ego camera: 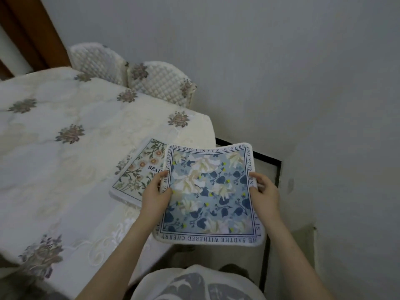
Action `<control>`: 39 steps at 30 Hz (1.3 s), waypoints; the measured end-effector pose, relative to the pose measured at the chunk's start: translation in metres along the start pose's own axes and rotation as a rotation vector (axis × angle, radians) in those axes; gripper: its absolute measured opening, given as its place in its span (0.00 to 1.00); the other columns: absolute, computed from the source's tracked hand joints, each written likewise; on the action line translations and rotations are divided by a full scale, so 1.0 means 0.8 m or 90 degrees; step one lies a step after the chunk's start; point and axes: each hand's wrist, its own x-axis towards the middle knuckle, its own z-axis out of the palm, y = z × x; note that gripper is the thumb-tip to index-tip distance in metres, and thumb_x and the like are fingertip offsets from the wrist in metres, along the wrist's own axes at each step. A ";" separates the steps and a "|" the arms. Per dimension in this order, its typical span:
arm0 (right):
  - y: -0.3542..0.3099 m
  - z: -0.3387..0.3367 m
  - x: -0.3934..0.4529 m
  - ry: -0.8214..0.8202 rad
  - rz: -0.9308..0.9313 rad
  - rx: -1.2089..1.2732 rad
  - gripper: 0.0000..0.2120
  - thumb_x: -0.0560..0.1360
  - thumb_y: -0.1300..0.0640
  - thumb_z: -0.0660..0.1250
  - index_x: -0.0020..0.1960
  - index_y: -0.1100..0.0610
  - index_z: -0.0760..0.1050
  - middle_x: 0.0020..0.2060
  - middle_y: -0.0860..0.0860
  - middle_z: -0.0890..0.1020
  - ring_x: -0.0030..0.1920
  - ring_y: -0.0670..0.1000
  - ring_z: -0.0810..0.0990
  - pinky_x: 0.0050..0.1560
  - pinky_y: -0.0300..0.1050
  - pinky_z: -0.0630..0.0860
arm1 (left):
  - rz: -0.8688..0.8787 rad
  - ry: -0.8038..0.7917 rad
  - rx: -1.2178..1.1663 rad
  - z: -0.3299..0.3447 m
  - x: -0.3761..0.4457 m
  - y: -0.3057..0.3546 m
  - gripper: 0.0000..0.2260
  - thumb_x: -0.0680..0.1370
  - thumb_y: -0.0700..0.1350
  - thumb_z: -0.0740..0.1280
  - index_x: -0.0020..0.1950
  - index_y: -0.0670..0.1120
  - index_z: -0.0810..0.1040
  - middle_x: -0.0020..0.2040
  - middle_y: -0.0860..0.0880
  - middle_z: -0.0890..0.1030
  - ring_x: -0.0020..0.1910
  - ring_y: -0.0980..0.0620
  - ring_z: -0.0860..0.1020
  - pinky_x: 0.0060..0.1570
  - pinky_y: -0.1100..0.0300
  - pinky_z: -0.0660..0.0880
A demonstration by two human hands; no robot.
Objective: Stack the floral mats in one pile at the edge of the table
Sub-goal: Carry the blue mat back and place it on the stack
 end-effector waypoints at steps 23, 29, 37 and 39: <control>-0.071 0.186 0.325 -0.528 -0.183 -0.172 0.21 0.72 0.70 0.59 0.57 0.51 0.76 0.51 0.53 0.80 0.35 0.58 0.78 0.25 0.33 0.72 | -0.280 0.503 -0.120 0.090 0.073 0.010 0.21 0.76 0.37 0.64 0.66 0.54 0.69 0.61 0.52 0.72 0.29 0.75 0.72 0.27 0.75 0.72; -0.067 0.264 0.335 -0.620 -0.214 -0.230 0.19 0.72 0.71 0.59 0.57 0.55 0.76 0.56 0.55 0.78 0.39 0.54 0.79 0.30 0.36 0.72 | -0.363 0.586 -0.122 0.085 0.067 -0.010 0.21 0.74 0.37 0.67 0.64 0.55 0.71 0.54 0.47 0.75 0.36 0.62 0.75 0.30 0.67 0.72; -0.035 0.325 0.330 -0.654 -0.179 -0.315 0.17 0.74 0.72 0.57 0.57 0.59 0.76 0.59 0.60 0.77 0.53 0.57 0.78 0.39 0.42 0.70 | -0.429 0.573 -0.120 0.078 0.078 -0.053 0.20 0.74 0.36 0.66 0.62 0.54 0.70 0.54 0.50 0.76 0.36 0.62 0.76 0.27 0.70 0.71; -0.028 0.329 0.334 -0.651 -0.175 -0.338 0.16 0.75 0.71 0.57 0.56 0.59 0.75 0.57 0.61 0.78 0.42 0.53 0.77 0.30 0.39 0.68 | -0.446 0.560 -0.110 0.077 0.078 -0.063 0.20 0.74 0.36 0.66 0.62 0.55 0.70 0.55 0.48 0.77 0.34 0.59 0.77 0.28 0.66 0.71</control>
